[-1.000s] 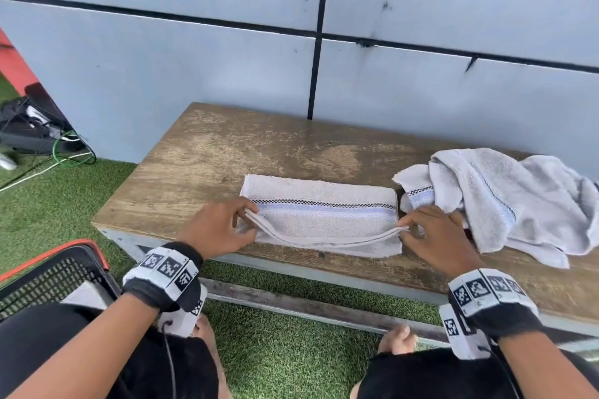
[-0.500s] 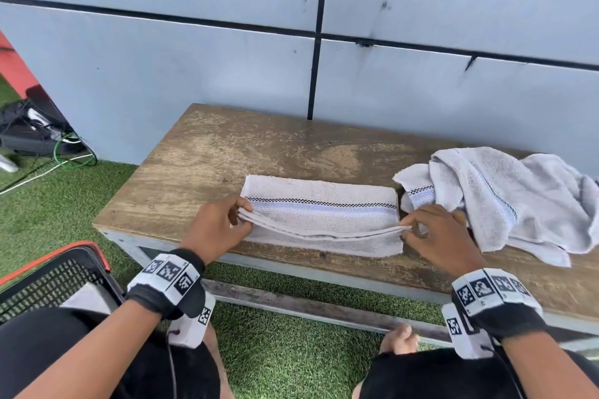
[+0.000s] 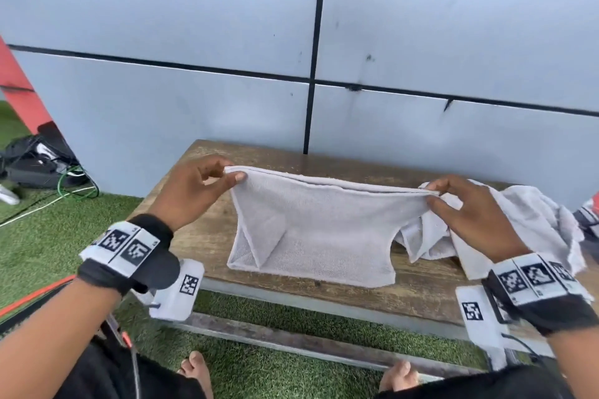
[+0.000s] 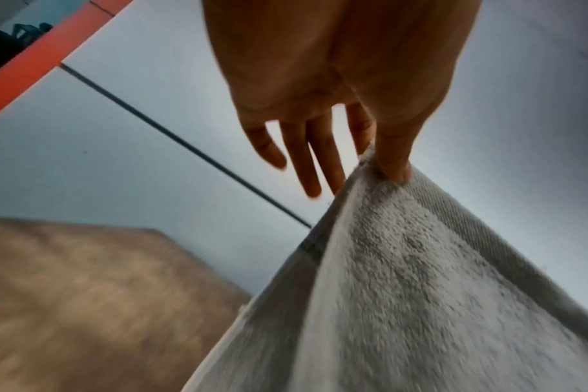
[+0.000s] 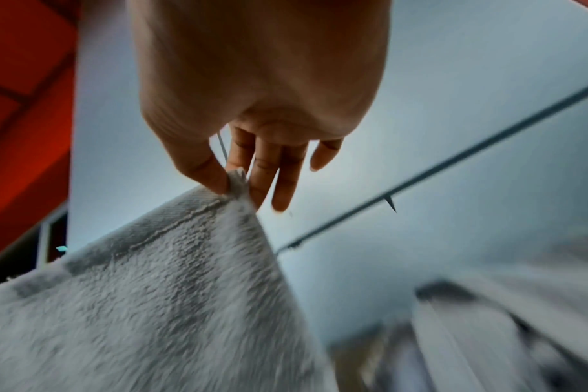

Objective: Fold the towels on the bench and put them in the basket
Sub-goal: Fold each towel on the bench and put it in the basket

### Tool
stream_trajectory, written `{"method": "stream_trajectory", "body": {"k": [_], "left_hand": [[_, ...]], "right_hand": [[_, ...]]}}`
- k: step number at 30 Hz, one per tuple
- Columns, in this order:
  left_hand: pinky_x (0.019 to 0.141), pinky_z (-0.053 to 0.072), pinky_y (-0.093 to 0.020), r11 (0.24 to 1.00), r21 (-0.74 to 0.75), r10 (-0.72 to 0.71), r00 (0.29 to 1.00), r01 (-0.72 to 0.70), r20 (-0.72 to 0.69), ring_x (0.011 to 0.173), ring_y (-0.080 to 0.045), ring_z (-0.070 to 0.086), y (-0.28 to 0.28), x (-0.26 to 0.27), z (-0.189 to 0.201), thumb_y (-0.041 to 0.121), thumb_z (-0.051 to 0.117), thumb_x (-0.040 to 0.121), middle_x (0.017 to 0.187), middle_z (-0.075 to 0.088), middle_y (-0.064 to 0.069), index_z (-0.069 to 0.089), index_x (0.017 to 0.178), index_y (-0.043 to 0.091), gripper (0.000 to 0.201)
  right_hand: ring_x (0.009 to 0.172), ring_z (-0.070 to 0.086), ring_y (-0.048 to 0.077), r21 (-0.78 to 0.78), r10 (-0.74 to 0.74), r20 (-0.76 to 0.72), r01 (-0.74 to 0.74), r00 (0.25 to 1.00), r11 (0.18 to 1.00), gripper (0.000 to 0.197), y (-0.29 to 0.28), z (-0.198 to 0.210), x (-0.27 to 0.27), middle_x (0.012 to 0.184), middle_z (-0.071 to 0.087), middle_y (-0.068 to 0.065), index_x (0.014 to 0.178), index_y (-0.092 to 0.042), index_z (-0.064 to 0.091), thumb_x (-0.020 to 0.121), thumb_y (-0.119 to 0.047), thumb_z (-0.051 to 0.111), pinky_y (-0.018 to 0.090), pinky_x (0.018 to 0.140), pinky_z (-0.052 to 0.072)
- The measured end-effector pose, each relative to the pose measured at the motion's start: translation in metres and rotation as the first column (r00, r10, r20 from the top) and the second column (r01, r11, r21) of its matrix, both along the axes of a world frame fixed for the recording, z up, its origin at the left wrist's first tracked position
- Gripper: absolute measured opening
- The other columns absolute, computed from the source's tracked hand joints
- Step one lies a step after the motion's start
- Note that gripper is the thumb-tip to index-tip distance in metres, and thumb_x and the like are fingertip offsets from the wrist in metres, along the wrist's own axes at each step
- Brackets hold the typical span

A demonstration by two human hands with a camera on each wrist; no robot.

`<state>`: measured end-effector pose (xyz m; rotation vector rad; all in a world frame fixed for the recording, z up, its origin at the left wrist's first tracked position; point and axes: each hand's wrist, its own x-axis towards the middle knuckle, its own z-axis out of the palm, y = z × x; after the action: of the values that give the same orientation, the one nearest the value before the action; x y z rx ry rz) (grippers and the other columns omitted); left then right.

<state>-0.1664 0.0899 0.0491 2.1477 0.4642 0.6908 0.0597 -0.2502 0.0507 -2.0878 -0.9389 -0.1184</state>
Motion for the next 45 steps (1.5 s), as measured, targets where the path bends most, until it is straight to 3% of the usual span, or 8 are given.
{"method": "stream_trajectory", "body": {"k": [5,11,16,20,24,29,38,45], "left_hand": [[0.071,0.033,-0.035,0.968,-0.091,-0.240,0.970,0.235,-0.045,0.072,-0.023,0.049,-0.003,-0.026,0.070,0.060,0.065,0.069,0.084,0.061,-0.031,0.066,0.088,0.015,0.049],[0.070,0.047,-0.012,0.932,-0.153,-0.328,0.944,0.329,0.030,0.076,-0.008,0.062,-0.001,-0.026,0.100,0.055,0.070,0.068,0.080,0.068,-0.003,0.068,0.083,0.012,0.045],[0.075,0.048,-0.026,0.984,0.010,-0.172,0.966,0.177,-0.194,0.073,-0.010,0.063,0.020,0.017,0.054,0.037,0.067,0.082,0.079,0.070,-0.001,0.066,0.086,0.015,0.022],[0.078,0.049,-0.028,0.973,0.218,-0.002,0.941,0.080,-0.337,0.079,-0.011,0.065,0.047,0.052,0.006,0.065,0.062,0.068,0.080,0.068,0.010,0.060,0.074,0.039,0.027],[0.082,0.048,-0.031,0.970,0.240,0.049,0.952,0.027,-0.303,0.085,-0.022,0.062,0.049,0.081,-0.011,0.028,0.069,0.083,0.088,0.066,-0.006,0.070,0.097,0.015,0.019],[0.078,0.046,-0.030,0.975,0.215,0.086,0.981,-0.048,-0.172,0.080,-0.018,0.059,0.044,0.082,-0.022,0.022,0.067,0.085,0.088,0.062,-0.001,0.068,0.102,0.011,0.020],[0.076,0.039,-0.030,0.784,0.524,-0.189,0.932,0.333,-0.309,0.084,-0.007,0.056,0.019,-0.007,-0.078,0.039,0.055,0.073,0.089,0.055,0.022,0.064,0.085,0.029,0.018],[0.094,0.042,-0.039,0.672,0.557,-0.142,0.822,0.489,-0.551,0.093,-0.013,0.065,0.011,-0.033,-0.125,0.049,0.045,0.080,0.099,0.065,0.016,0.066,0.089,0.037,0.026]], "right_hand": [[0.060,0.047,0.007,0.145,0.195,-0.156,-0.173,0.968,0.974,0.031,-0.024,0.075,-0.023,0.062,0.054,-0.001,0.070,-0.015,0.058,0.085,0.010,0.050,0.014,0.057,0.035],[0.058,0.048,0.010,0.219,0.291,-0.317,-0.229,0.903,0.948,0.026,-0.034,0.108,-0.032,0.061,0.055,0.002,0.068,-0.006,0.060,0.084,0.008,0.044,0.014,0.053,0.039],[0.070,0.052,0.012,-0.112,0.051,-0.307,-0.089,0.950,0.990,0.015,0.000,0.063,0.007,0.073,0.060,0.001,0.076,-0.008,0.062,0.088,-0.003,0.055,0.021,0.066,0.039],[0.075,0.058,0.016,-0.313,0.001,-0.282,-0.092,0.959,0.945,0.014,0.028,0.016,0.044,0.078,0.064,0.000,0.078,-0.016,0.061,0.090,-0.010,0.057,0.029,0.073,0.043],[0.089,0.060,0.019,-0.361,-0.083,-0.120,0.034,0.989,0.932,0.007,0.047,-0.009,0.068,0.088,0.064,0.000,0.085,-0.023,0.056,0.090,-0.017,0.058,0.036,0.089,0.045],[0.081,0.059,0.012,-0.254,-0.127,0.028,0.130,0.991,0.958,0.006,0.052,-0.023,0.071,0.086,0.064,-0.008,0.089,-0.029,0.055,0.089,-0.024,0.057,0.033,0.087,0.043],[0.088,0.051,-0.001,-0.355,0.151,0.206,-0.070,0.967,0.932,0.016,-0.012,-0.073,0.001,0.091,0.059,-0.024,0.086,-0.033,0.061,0.076,-0.022,0.068,0.028,0.080,0.024],[0.084,0.054,0.000,-0.582,0.310,0.206,-0.138,0.928,0.801,0.009,-0.023,-0.120,-0.023,0.082,0.059,-0.026,0.078,-0.035,0.066,0.073,-0.038,0.060,0.040,0.078,0.044]]}}
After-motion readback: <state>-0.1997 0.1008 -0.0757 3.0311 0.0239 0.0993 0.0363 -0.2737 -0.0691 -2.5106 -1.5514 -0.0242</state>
